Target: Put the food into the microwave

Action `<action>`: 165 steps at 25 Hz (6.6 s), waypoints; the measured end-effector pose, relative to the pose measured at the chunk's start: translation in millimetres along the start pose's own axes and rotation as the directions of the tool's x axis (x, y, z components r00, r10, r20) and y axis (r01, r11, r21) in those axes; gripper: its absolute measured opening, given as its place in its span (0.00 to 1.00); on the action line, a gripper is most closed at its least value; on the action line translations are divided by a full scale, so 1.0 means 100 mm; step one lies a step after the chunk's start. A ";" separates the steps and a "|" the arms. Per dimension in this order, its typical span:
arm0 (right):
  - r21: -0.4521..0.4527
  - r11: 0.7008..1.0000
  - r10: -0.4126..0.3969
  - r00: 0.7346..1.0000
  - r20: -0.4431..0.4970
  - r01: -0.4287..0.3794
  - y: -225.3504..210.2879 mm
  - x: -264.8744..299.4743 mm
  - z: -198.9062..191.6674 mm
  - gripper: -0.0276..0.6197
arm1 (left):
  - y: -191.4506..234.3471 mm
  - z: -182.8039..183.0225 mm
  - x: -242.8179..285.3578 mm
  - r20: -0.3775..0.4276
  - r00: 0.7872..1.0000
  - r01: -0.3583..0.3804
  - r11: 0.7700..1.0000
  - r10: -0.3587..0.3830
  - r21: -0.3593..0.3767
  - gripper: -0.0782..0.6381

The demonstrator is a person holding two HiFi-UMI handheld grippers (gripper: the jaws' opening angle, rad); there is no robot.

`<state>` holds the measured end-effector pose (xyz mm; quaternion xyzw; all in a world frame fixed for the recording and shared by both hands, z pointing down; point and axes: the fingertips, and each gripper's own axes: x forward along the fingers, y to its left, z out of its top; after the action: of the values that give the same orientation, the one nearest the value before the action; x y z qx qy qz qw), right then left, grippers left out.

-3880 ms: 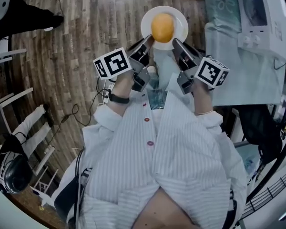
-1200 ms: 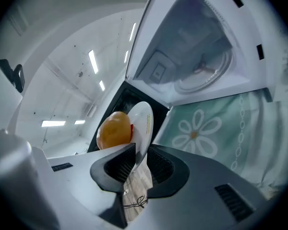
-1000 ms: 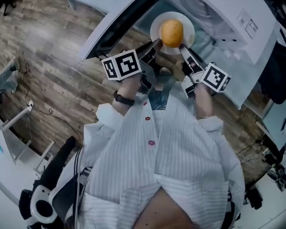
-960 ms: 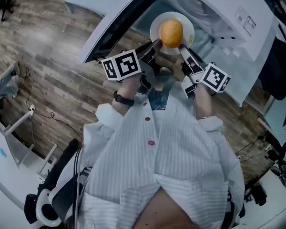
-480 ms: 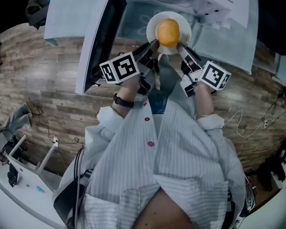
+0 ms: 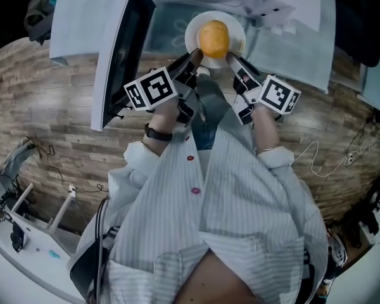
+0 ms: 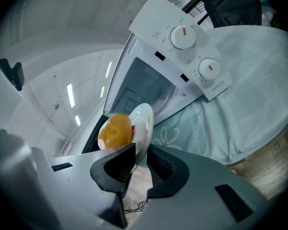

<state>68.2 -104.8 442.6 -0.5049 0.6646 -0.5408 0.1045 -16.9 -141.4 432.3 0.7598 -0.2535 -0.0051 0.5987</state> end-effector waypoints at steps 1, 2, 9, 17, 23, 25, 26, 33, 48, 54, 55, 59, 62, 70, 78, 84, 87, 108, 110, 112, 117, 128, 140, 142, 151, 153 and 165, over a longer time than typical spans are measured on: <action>-0.001 1.000 0.002 1.000 -0.002 -0.002 0.00 0.01 0.02 0.18 | -0.01 0.02 0.01 0.004 1.000 -0.002 1.000 0.002 0.002 0.14; -0.003 1.000 0.006 1.000 -0.004 -0.006 0.01 0.02 0.04 0.18 | -0.02 0.03 0.02 0.008 1.000 -0.004 1.000 0.004 0.004 0.14; -0.025 0.999 0.025 0.999 -0.024 -0.026 0.00 0.13 0.20 0.18 | -0.01 0.16 0.11 0.047 0.999 -0.027 1.000 0.026 0.005 0.14; -0.033 0.999 0.013 1.000 -0.026 -0.014 -0.05 0.30 0.28 0.18 | 0.08 0.29 0.20 0.057 0.997 -0.047 0.999 0.047 0.003 0.14; -0.053 0.998 -0.015 1.000 -0.004 0.014 -0.16 0.43 0.40 0.18 | 0.17 0.35 0.35 0.062 0.996 -0.071 0.997 0.070 0.014 0.15; -0.060 0.998 -0.020 1.000 0.004 0.020 -0.18 0.47 0.43 0.18 | 0.20 0.37 0.38 0.067 0.995 -0.078 0.997 0.077 0.016 0.15; -0.066 0.998 -0.022 1.000 0.007 0.022 -0.19 0.50 0.44 0.18 | 0.21 0.39 0.39 0.068 0.995 -0.079 0.997 0.078 0.018 0.15; -0.106 0.994 -0.029 0.999 0.036 0.033 -0.20 0.62 0.51 0.18 | 0.29 0.52 0.46 0.088 0.993 -0.085 0.996 0.082 0.033 0.16; -0.143 0.989 -0.028 0.992 0.123 0.045 -0.33 1.04 0.84 0.19 | 0.51 0.91 0.80 0.129 0.986 -0.118 0.990 0.108 0.075 0.17; -0.154 0.985 -0.052 0.989 0.142 0.073 -0.41 1.14 0.90 0.19 | 0.61 0.98 0.91 0.133 0.984 -0.134 0.985 0.120 0.105 0.18; -0.163 0.984 -0.054 0.988 0.147 0.078 -0.42 1.15 0.92 0.20 | 0.61 0.98 0.92 0.133 0.984 -0.135 0.984 0.119 0.115 0.19; -0.258 0.961 -0.058 0.984 0.171 0.101 -0.40 1.16 0.99 0.21 | 0.60 1.00 0.98 0.131 0.983 -0.151 0.972 0.129 0.178 0.20; -0.283 0.952 -0.065 0.981 0.181 0.115 -0.43 1.20 1.04 0.22 | 0.60 1.04 1.05 0.131 0.981 -0.173 0.953 0.144 0.248 0.21; -0.337 0.927 -0.090 0.971 0.221 0.163 -0.49 1.27 1.14 0.25 | 0.60 1.13 1.16 0.140 0.974 -0.218 0.899 0.177 0.381 0.24; -0.437 0.864 -0.135 0.952 0.274 0.249 -0.48 1.32 1.23 0.26 | 0.68 1.23 1.22 0.175 0.948 -0.319 0.795 0.267 0.516 0.30; -0.501 0.820 -0.156 0.951 0.269 0.276 -0.47 1.39 1.29 0.27 | 0.71 1.29 1.24 0.191 0.944 -0.331 0.783 0.270 0.527 0.30; -0.530 0.795 -0.168 0.947 0.273 0.294 -0.48 1.42 1.31 0.28 | 0.73 1.29 1.26 0.194 0.939 -0.343 0.754 0.283 0.560 0.31; -0.629 0.639 -0.309 0.896 0.318 0.443 -0.57 1.45 1.38 0.40 | 0.70 1.42 1.32 0.256 0.911 -0.405 0.581 0.323 0.706 0.31; -0.626 0.635 -0.318 0.892 0.322 0.453 -0.57 1.45 1.39 0.41 | 0.70 1.42 1.31 0.256 0.912 -0.404 0.582 0.322 0.706 0.31; -0.624 0.626 -0.325 0.884 0.337 0.468 -0.57 1.44 1.39 0.41 | 0.70 1.43 1.31 0.258 0.911 -0.405 0.576 0.322 0.710 0.31; -0.583 0.654 -0.303 0.873 0.382 0.482 -0.55 1.39 1.43 0.42 | 0.68 1.45 1.34 0.259 0.911 -0.401 0.543 0.321 0.738 0.31; -0.556 0.709 -0.248 0.892 0.379 0.433 -0.44 1.28 1.38 0.42 | 0.63 1.46 1.15 0.299 0.909 -0.415 0.559 0.292 0.718 0.31; -0.575 0.764 -0.113 0.939 0.324 0.291 -0.01 1.07 1.22 0.41 | 0.21 1.26 0.88 0.294 0.924 -0.381 0.544 0.243 0.748 0.31; -0.589 0.763 -0.092 0.946 0.310 0.267 0.08 1.03 1.21 0.41 | 0.12 1.23 0.83 0.296 0.925 -0.379 0.545 0.238 0.748 0.31; -0.629 0.765 0.025 0.969 0.246 0.140 0.54 0.86 1.22 0.31 | -0.35 1.20 0.63 0.301 0.936 -0.351 0.526 0.181 0.775 0.30; -0.627 0.772 0.049 0.974 0.223 0.105 0.62 0.75 1.14 0.28 | -0.47 1.10 0.57 0.285 0.944 -0.330 0.537 0.169 0.776 0.29; -0.694 0.720 0.161 0.971 0.174 0.005 1.12 0.35 1.14 0.14 | -1.09 0.85 0.44 0.226 0.974 -0.191 0.585 0.013 0.788 0.21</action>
<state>67.5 -213.0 320.1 -0.5358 0.8226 -0.1901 0.0057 36.0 -218.8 321.9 0.9276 -0.3293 0.0698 0.1620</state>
